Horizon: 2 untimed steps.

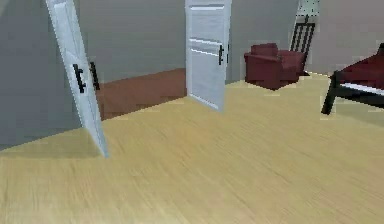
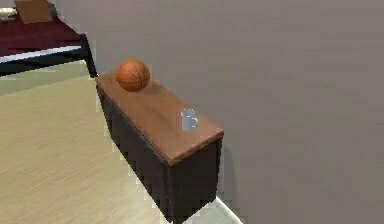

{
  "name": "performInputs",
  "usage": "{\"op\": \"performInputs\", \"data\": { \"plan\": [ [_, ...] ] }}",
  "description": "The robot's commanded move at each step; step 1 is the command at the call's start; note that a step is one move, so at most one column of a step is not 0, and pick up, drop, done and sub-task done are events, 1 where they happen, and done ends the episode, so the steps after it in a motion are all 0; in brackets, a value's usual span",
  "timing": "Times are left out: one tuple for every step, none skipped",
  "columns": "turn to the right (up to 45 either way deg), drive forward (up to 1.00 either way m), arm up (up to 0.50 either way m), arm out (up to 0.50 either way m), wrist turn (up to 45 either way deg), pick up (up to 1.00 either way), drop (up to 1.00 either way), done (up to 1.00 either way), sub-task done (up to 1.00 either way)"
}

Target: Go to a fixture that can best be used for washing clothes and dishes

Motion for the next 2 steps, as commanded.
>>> {"op": "performInputs", "data": {
  "plan": [
    [0.0,0.85,0.00,0.00,0.0,0.00,0.00,0.00,0.00],
    [-9.0,0.00,0.00,0.00,0.0,0.00,0.00,0.00,0.00]
  ]
}}
